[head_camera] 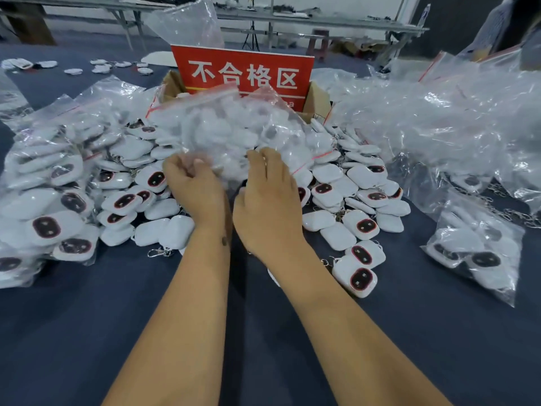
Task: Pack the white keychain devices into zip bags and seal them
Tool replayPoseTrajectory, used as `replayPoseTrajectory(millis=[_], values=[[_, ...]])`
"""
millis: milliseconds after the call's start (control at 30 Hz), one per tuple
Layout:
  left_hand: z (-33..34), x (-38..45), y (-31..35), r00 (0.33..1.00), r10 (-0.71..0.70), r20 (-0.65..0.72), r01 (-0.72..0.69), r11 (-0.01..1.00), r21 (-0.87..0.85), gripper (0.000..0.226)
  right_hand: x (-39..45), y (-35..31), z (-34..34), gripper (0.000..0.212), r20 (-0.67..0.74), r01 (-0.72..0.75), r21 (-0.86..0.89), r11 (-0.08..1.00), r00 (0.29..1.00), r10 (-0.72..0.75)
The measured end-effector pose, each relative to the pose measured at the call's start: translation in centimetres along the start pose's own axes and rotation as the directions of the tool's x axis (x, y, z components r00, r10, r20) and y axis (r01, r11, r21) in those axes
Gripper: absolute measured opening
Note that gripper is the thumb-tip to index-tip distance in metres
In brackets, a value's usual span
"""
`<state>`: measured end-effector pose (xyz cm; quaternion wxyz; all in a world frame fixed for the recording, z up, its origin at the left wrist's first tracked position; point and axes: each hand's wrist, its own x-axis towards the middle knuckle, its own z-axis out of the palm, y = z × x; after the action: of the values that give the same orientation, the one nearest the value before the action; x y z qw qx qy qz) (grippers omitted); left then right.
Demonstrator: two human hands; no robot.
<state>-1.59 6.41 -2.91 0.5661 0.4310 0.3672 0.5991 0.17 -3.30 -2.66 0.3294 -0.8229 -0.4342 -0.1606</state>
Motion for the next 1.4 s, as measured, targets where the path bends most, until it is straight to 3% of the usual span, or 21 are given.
replayPoseTrajectory(millis=[133,267,400,500,667,700,767,833,867,967,1100,1200,1300,1400], values=[[-0.1,0.0,0.5,0.992,0.091,-0.093,-0.099,0.991,-0.092,0.031,0.1,3.2,1.7,0.065,0.295,0.008,-0.265,0.964,0.953,0.073],[0.0,-0.2,0.5,0.996,0.056,-0.073,-0.064,0.991,-0.115,0.028,1.4,7.0,1.7,0.056,0.292,0.127,-0.403,0.906,0.956,-0.004],[0.2,-0.2,0.0,0.999,0.033,-0.035,-0.036,0.996,-0.077,0.023,2.7,8.8,1.0,0.055,0.284,0.155,-0.469,0.869,0.959,-0.018],[0.3,-0.3,-0.7,1.0,0.013,0.017,-0.013,1.0,0.006,0.021,3.7,8.8,0.4,0.051,0.326,0.117,-0.383,0.916,0.945,0.015],[0.3,0.1,-1.2,0.997,-0.058,0.055,0.056,0.998,0.032,0.026,2.4,5.7,-2.8,0.033,0.237,0.072,0.008,0.997,0.969,-0.072],[0.3,0.1,-1.2,0.997,-0.048,0.055,0.046,0.998,0.042,0.026,1.6,4.9,-3.4,0.033,0.299,0.075,0.078,0.994,0.95,-0.095],[0.3,0.1,-1.1,0.998,-0.028,0.057,0.025,0.998,0.061,0.027,-0.4,3.8,-4.2,0.045,0.51,0.094,0.167,0.982,0.844,-0.167],[0.3,0.0,-1.1,0.998,-0.038,0.057,0.036,0.998,0.042,0.027,-2.4,3.4,-4.2,0.067,0.674,0.156,0.097,0.983,0.716,-0.18],[0.3,0.1,-1.1,0.998,-0.044,0.054,0.043,0.998,0.035,0.027,-3.1,3.5,-3.9,0.075,0.697,0.194,0.04,0.98,0.697,-0.167],[0.3,0.2,-1.1,0.997,-0.055,0.052,0.054,0.998,0.028,0.029,-3.2,3.7,-2.5,0.071,0.594,0.272,-0.06,0.96,0.783,-0.185],[0.3,0.2,-0.9,0.992,-0.097,0.086,0.1,0.994,-0.034,0.025,1.1,4.3,0.0,0.036,0.411,0.297,-0.247,0.922,0.894,-0.178],[0.2,0.3,-0.6,0.989,-0.123,0.084,0.131,0.988,-0.086,0.016,3.3,4.1,1.8,0.024,0.291,0.256,-0.332,0.908,0.943,-0.159],[0.1,0.0,-0.2,0.996,-0.047,0.07,0.053,0.995,-0.083,0.009,4.1,4.2,2.5,0.022,0.239,0.177,-0.298,0.938,0.965,-0.106],[0.2,-0.6,0.2,0.977,0.195,0.082,-0.188,0.979,-0.085,0.024,3.6,5.2,1.6,0.018,0.061,0.051,-0.028,0.998,0.997,-0.049]])
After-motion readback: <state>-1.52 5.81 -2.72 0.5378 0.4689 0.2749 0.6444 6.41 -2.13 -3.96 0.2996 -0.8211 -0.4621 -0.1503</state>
